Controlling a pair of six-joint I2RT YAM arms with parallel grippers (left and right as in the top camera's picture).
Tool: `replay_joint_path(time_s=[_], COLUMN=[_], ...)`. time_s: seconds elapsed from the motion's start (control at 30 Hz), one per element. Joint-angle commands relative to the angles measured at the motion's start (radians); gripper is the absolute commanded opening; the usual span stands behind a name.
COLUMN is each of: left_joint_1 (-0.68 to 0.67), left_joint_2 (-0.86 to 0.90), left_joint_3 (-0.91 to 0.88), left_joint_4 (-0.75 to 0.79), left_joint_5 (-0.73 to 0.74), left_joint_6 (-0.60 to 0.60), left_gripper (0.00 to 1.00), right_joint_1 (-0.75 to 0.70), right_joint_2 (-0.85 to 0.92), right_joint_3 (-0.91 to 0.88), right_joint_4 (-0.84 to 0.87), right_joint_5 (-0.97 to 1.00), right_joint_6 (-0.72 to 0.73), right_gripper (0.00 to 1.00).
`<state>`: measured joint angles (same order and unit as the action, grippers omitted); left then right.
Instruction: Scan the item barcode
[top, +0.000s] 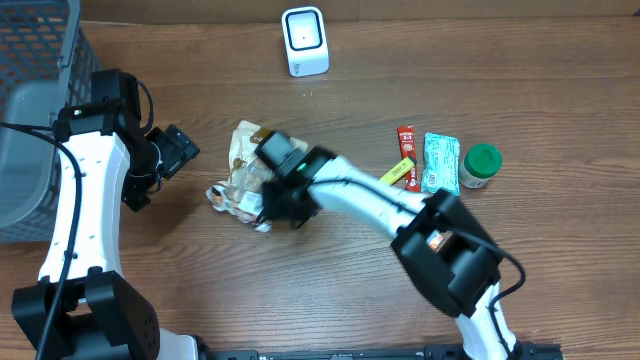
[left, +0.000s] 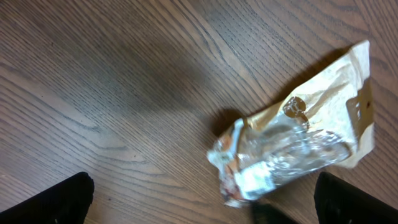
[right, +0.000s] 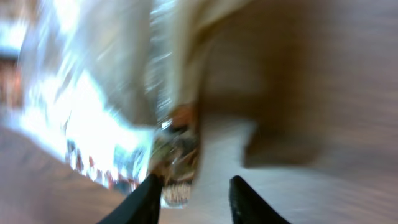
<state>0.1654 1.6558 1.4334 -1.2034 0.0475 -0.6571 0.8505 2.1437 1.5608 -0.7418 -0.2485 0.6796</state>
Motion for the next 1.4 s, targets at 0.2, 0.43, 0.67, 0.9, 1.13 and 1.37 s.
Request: replay_joint_path(time_s=[0.2, 0.43, 0.67, 0.9, 1.13, 1.37], left_joint_1=[-0.002, -0.002, -0.002, -0.002, -0.002, -0.002], left_joint_2=[0.008, 0.008, 0.008, 0.008, 0.008, 0.008], left_joint_3=[0.009, 0.009, 0.009, 0.009, 0.009, 0.009], left_joint_4=[0.001, 0.001, 0.001, 0.001, 0.001, 0.001], left_joint_5=[-0.006, -0.006, -0.006, -0.006, -0.006, -0.006], left_joint_6=[0.007, 0.007, 0.007, 0.007, 0.007, 0.007], left_gripper=[1.00, 1.00, 1.00, 1.00, 1.00, 1.00], right_joint_1=[0.027, -0.025, -0.043, -0.081, -0.149, -0.169], right_joint_2=[-0.082, -0.081, 0.036, 0.124, 0.089, 0.043], right_joint_3=[0.121, 0.164, 0.158, 0.158, 0.162, 0.162], right_joint_4=[-0.048, 0.121, 0.297, 0.325, 0.085, -0.206], right_joint_5=[-0.004, 0.317, 0.377, 0.387, 0.339, 0.143], right_joint_6=[-0.159, -0.299, -0.381, -0.399, -0.247, -0.208], right_gripper=[0.41, 0.71, 0.85, 0.88, 0.79, 0.65])
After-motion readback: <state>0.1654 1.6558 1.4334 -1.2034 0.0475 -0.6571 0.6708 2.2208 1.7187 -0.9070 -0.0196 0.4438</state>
